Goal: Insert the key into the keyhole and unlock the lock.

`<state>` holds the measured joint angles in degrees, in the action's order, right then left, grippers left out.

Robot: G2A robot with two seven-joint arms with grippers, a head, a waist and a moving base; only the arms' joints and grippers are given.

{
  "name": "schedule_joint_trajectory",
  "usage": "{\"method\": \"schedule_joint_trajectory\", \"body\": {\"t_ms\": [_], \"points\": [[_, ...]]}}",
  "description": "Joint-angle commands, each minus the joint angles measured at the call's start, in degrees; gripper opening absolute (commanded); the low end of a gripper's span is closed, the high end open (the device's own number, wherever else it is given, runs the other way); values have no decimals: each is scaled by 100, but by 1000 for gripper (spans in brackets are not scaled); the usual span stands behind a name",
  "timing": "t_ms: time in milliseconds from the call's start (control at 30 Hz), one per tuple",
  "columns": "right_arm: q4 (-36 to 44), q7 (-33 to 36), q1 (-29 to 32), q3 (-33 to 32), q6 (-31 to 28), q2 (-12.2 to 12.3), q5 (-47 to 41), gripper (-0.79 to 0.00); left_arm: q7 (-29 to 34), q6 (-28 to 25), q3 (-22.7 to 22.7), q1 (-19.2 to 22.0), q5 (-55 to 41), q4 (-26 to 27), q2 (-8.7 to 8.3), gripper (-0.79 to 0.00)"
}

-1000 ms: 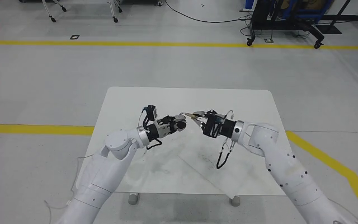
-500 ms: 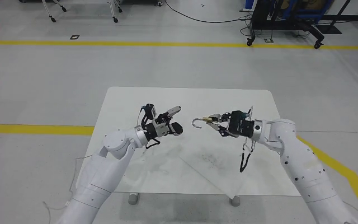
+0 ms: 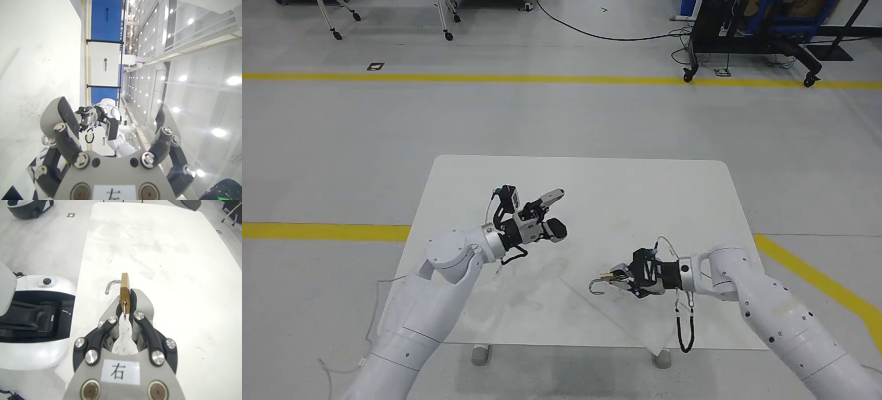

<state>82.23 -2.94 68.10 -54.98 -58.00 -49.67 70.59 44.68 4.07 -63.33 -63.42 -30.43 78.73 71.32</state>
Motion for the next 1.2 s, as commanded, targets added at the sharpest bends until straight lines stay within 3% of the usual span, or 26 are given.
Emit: {"method": "schedule_joint_trajectory", "body": {"t_ms": [0, 433, 467, 500, 533, 567, 600, 867, 1167], "points": [[-191, -103, -109, 80, 0, -9, -18, -785, -2, 10, 6, 4, 31, 5, -1, 0], [-1202, -318, -670, 836, 1069, -464, 98, -785, -3, 46, 23, 7, 119, 22, -6, 0], [-1296, -270, -729, 903, 1071, -506, 63, -606, -3, 46, 23, 7, 119, 22, -6, 0], [-1373, -252, -789, 946, 1079, -542, 25, -477, -3, 46, 23, 7, 119, 22, -6, 0], [-1441, -247, -843, 969, 1093, -569, 10, -406, -3, 46, 23, 7, 119, 22, -6, 0], [-1487, -248, -883, 972, 1124, -586, 12, -148, -3, 46, 23, 7, 119, 22, -6, 0], [-1515, -255, -901, 966, 1132, -596, 7, 0, -3, 46, 23, 7, 119, 22, -6, 0], [-770, -271, -629, 343, 1086, -395, 12, 0, -3, 46, 23, 7, 119, 22, -6, 0], [1028, -1444, 466, -1888, 1353, 105, -58, 0, -3, 46, 23, 7, 119, 22, -6, 0]]}}
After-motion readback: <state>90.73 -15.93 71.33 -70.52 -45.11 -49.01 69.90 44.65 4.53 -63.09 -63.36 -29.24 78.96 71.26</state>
